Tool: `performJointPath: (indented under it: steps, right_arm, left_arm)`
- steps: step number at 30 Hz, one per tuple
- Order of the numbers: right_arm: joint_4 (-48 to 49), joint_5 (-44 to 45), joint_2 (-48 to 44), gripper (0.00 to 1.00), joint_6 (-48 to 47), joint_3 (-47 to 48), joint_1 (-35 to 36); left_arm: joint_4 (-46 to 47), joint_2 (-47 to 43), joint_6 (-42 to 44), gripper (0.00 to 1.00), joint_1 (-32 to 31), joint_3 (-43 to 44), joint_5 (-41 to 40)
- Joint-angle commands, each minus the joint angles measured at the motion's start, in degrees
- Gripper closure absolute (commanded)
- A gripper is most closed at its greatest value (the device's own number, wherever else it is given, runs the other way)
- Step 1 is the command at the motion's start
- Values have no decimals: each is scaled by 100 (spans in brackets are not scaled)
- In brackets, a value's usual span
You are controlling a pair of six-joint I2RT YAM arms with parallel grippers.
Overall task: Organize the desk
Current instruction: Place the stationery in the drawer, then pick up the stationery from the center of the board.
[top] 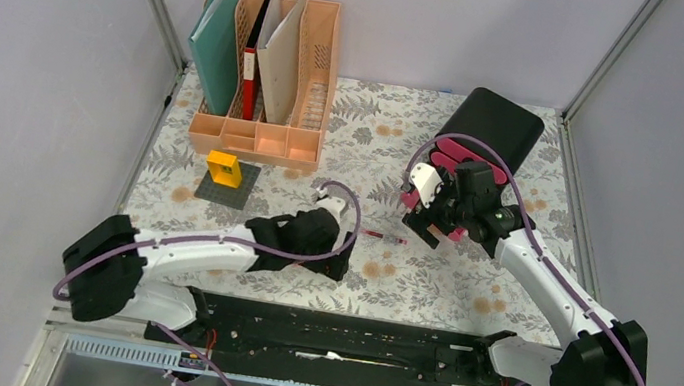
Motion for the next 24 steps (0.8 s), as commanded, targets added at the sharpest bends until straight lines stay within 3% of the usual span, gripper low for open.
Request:
performJointPath:
  steps: [1,6,12,24]
  right_arm:
    - [-51,-149,-141,0,-81,131,-24]
    - [-56,-134,-135,0,-82,132,-26]
    - [-66,-126,-122,0,-97,123,-24]
    - [-79,-168,-97,0,-117,125,-24]
  left_arm:
    - [-747,596,404,4,-185,667,-523]
    - [-1062,1315,662,21,-229,1076,-729]
    - [-1087,1760,777,31,-231,1186,-856]
    - [-1126,1881,555,65,-234,1074,-871]
